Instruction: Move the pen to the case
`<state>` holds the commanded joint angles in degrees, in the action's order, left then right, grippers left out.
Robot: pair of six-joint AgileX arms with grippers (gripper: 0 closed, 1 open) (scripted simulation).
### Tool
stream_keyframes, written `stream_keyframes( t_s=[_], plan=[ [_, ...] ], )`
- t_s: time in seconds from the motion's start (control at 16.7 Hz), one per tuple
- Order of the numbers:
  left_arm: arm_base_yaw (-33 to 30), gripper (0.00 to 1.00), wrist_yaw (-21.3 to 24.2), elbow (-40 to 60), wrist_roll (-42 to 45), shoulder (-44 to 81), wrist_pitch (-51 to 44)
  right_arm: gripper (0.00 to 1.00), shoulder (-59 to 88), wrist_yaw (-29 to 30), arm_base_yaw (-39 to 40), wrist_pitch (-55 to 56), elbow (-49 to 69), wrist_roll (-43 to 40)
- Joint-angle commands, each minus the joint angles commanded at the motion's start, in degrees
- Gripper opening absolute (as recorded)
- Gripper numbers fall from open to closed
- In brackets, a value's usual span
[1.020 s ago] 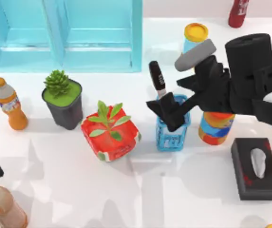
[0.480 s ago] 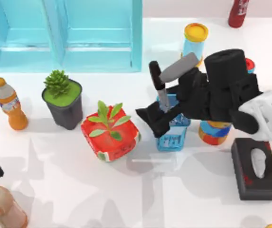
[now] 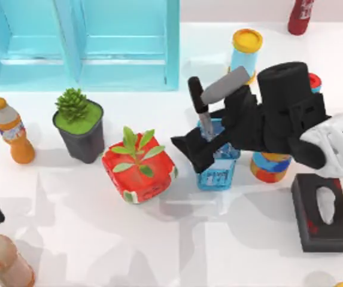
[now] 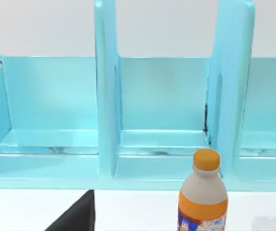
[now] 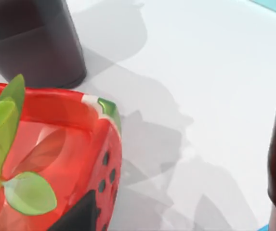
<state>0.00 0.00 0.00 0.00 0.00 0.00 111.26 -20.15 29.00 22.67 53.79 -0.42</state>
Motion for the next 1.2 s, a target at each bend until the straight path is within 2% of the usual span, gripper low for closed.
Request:
stream_keyframes(
  t_s=[0.42, 1.02, 1.2],
  plan=[
    [0.0, 1.0, 0.0, 0.0, 0.0, 0.0, 0.0, 0.02, 0.0, 0.0, 0.0, 0.0, 0.0, 0.0],
    [0.0, 1.0, 0.0, 0.0, 0.0, 0.0, 0.0, 0.0, -0.3, -0.2, 0.0, -0.1, 0.4, 0.1],
    [0.0, 1.0, 0.0, 0.0, 0.0, 0.0, 0.0, 0.0, -1.6, -1.6, -2.9, -2.2, 2.6, -1.5]
  ],
)
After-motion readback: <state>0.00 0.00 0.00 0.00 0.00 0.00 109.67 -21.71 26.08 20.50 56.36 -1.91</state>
